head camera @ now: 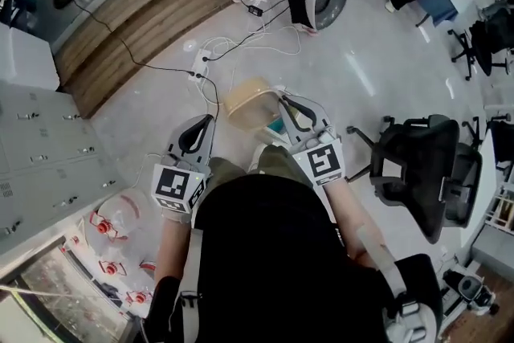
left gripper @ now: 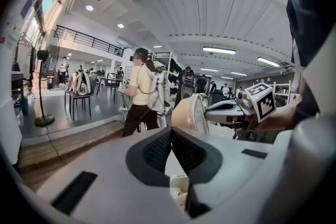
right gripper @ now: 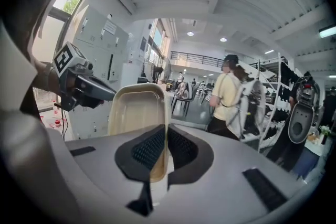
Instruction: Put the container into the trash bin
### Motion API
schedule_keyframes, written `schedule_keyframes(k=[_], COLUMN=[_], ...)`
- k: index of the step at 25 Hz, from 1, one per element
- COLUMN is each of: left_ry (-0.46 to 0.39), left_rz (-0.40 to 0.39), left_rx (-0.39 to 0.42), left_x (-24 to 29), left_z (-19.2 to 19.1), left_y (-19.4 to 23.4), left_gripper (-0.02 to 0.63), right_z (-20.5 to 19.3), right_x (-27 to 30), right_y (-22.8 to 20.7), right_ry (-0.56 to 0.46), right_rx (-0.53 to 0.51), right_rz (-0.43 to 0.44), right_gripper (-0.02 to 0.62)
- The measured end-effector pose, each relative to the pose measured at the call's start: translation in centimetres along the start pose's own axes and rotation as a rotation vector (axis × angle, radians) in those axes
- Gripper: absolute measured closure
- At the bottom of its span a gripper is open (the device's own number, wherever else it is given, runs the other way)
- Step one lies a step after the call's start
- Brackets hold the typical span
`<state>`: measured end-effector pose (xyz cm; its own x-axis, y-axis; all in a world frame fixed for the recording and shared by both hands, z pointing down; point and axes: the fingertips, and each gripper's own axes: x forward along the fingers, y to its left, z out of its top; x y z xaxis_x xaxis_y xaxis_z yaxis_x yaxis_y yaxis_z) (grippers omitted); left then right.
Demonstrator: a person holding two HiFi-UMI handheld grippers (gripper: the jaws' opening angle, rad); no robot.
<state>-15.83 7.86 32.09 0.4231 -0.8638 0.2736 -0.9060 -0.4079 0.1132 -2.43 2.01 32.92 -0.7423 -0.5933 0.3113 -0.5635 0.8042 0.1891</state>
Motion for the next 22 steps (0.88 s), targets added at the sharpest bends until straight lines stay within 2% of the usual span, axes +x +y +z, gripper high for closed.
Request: schedule_keyframes(k=[6,11,22], left_ry=[0.037,0.068,0.186], left_rz=[-0.079,-0.149,-0.356], left_rx=[0.046,0.062,0.130], left_x=[4.6,7.8,14.6], left_z=[0.4,0.7,0.3], left_y=[-3.0,-4.1,-2.6], left_gripper=[0.597,0.597,0.597], right_z=[-3.8,-7.0,-13.8], right_x=[-3.0,-4.5,-5.5], right_y=[-4.5,-7.3,-10.6], right_ry=[0.029,0.090,0.240], right_rx=[0.063,0.127,0.308], right_rz=[-0.099,-0.182,-0.401], right_gripper=[0.563,0.563,0.563])
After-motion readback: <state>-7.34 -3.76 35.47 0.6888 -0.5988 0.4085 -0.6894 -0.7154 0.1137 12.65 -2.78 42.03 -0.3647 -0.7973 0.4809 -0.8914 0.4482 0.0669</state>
